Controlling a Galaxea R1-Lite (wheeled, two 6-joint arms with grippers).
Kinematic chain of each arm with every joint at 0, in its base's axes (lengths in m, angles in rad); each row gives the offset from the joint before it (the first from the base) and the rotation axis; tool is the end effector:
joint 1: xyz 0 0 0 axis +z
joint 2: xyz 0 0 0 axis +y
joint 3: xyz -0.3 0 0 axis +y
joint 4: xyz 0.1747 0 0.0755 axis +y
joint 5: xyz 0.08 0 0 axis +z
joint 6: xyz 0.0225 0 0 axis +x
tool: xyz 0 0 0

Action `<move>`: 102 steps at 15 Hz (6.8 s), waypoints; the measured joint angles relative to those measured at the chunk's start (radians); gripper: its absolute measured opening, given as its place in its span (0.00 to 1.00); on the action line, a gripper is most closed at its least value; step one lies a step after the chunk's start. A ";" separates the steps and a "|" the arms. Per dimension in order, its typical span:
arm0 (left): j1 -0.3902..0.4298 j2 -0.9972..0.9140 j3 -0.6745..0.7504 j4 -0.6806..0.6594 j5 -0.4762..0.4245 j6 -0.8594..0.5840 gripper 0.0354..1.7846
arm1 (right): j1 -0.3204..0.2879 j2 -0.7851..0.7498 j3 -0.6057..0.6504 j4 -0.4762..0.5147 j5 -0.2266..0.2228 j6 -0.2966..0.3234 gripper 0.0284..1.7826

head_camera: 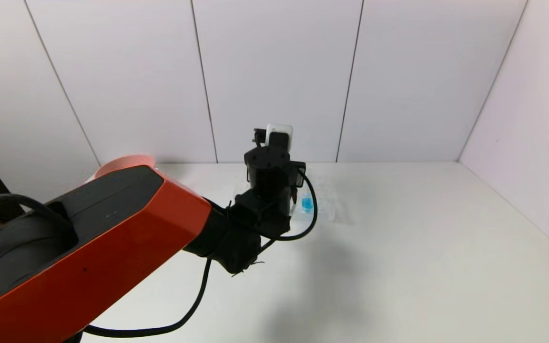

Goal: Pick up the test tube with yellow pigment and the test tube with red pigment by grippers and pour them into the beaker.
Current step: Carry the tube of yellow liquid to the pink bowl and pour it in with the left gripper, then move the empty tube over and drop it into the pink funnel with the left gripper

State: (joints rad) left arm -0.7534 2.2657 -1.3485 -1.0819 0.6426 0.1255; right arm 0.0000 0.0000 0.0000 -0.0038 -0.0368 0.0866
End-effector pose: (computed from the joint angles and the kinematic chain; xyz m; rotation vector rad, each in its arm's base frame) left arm 0.3410 -0.3014 0.1537 0.0193 -0.1329 -0.1024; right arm -0.0228 -0.0008 0.0759 0.0867 -0.0054 -0.0366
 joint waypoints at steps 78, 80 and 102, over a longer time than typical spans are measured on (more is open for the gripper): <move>0.586 -0.119 -0.644 1.883 -0.066 0.920 0.23 | 0.000 0.000 0.000 0.000 0.000 0.000 0.96; 0.569 -0.109 -0.644 1.887 -0.030 0.919 0.23 | 0.000 0.000 0.000 0.000 0.000 0.000 0.96; 0.553 -0.399 -0.303 1.608 -0.155 0.148 0.23 | 0.000 0.000 0.000 0.000 0.000 0.000 0.96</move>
State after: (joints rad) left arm -0.2000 1.8670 -1.6519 0.5262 0.4872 0.2732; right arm 0.0000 0.0000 0.0000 -0.0038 -0.0368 0.0870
